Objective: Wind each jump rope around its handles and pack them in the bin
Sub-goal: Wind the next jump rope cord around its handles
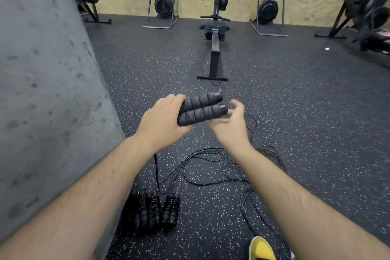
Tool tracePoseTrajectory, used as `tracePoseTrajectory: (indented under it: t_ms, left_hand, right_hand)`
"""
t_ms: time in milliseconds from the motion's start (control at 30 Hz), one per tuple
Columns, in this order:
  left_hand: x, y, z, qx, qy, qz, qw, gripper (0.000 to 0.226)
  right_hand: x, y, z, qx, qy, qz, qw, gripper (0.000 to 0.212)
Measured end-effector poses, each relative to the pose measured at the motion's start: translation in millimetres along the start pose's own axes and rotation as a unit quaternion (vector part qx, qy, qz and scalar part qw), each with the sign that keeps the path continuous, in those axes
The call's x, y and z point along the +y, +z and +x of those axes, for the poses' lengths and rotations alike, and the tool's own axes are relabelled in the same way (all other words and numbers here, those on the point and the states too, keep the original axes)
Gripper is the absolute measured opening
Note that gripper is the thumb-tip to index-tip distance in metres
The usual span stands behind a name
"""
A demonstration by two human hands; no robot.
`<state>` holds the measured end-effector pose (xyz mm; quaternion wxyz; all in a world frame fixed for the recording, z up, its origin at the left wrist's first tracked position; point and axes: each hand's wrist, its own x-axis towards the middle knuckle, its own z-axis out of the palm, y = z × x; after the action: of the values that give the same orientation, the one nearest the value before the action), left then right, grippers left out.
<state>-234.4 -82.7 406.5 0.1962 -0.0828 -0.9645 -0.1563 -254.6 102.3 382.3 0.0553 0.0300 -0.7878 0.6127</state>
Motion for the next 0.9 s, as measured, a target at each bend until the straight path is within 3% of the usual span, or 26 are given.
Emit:
tracePoseTrajectory:
  t_ms: [67, 133, 200, 300, 400, 500, 667, 833, 900]
  left_hand:
    - [3, -2, -2, 0.01, 0.013, -0.021, 1.0, 0.045]
    - [10, -3, -4, 0.011, 0.039, -0.041, 0.998, 0.063]
    - [19, -4, -6, 0.018, 0.066, -0.048, 0.996, 0.079]
    - [22, -8, -8, 0.03, 0.082, -0.048, 0.995, 0.081]
    - [11, -14, -8, 0.041, 0.085, -0.055, 0.994, 0.076]
    - [-5, -20, -10, 0.034, 0.087, -0.07, 0.993, 0.07]
    - [-23, -18, -12, 0.015, 0.14, 0.032, 0.99, 0.067]
    - [-26, -8, -11, 0.022, 0.157, 0.138, 0.978, 0.069]
    - [-26, -3, -11, 0.025, 0.156, 0.154, 0.975, 0.07]
  right_hand:
    - [15, 17, -5, -0.115, 0.012, -0.052, 0.992, 0.058]
    - [24, 38, -18, -0.243, 0.011, -0.083, 0.966, 0.055]
    - [18, 59, -31, -0.3, 0.007, -0.118, 0.947, 0.044]
    - [3, 71, -35, -0.289, -0.033, -0.146, 0.946, 0.029]
    - [-6, 45, -25, -0.348, -0.024, -0.126, 0.928, 0.014]
    - [-4, 15, -17, -0.373, 0.016, -0.094, 0.923, 0.021]
    - [-3, -31, 0, -0.306, 0.002, -0.157, 0.939, 0.027]
    - [-10, -43, 5, -0.26, 0.092, -0.001, 0.961, 0.028]
    - [-11, -46, 2, -0.256, 0.053, -0.069, 0.963, 0.038]
